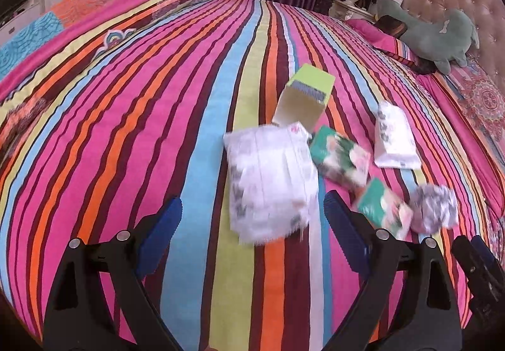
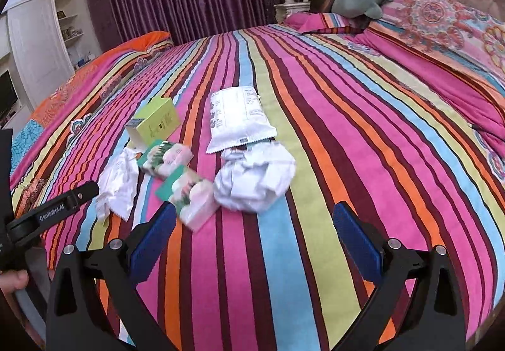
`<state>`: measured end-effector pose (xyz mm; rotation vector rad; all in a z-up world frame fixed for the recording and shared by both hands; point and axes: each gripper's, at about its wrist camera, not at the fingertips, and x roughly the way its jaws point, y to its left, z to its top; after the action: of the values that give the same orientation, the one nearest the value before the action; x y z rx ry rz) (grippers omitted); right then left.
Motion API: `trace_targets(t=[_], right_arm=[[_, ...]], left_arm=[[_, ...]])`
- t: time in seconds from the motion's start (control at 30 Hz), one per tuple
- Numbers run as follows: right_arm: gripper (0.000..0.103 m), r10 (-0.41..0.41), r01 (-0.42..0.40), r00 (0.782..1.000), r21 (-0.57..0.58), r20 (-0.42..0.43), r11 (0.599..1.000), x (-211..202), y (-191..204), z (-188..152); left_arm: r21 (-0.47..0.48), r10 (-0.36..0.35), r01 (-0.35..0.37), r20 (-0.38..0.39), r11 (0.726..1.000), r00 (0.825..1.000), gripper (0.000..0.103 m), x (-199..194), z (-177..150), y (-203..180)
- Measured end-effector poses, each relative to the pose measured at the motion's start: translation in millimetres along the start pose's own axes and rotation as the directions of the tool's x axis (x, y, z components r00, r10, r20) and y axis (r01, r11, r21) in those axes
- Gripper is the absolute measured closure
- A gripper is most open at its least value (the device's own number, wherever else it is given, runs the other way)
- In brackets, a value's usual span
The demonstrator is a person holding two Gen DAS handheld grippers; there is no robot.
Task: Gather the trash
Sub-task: 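Grasp the white printed plastic packet with the left tool while the right tool grasps crumpled paper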
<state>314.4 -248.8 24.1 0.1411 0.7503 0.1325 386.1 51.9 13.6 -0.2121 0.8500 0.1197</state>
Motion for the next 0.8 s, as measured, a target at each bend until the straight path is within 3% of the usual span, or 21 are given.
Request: trace_targets(t=[0.4, 0.63, 0.8], right_arm=[[0.008, -0.006, 0.007, 0.998, 0.007, -0.058, 1.000, 42, -5, 23], [0.008, 0.005, 0.002, 0.990, 0.047, -0.143, 0.999, 70, -13, 26], [0.009, 0.015, -0.008, 0.989, 0.050, -0.146, 0.999, 76, -10, 24]], left_arm=[[0.018, 0.016, -0.015, -0.071, 1.000, 0.997, 0.014, 43, 24, -10], [0.043, 0.030, -0.027, -0.078, 0.999, 0.996, 0.014, 64, 29, -20], [0.111, 0.142, -0.127, -0.130, 0.986, 0.981, 0.014, 85, 26, -31]])
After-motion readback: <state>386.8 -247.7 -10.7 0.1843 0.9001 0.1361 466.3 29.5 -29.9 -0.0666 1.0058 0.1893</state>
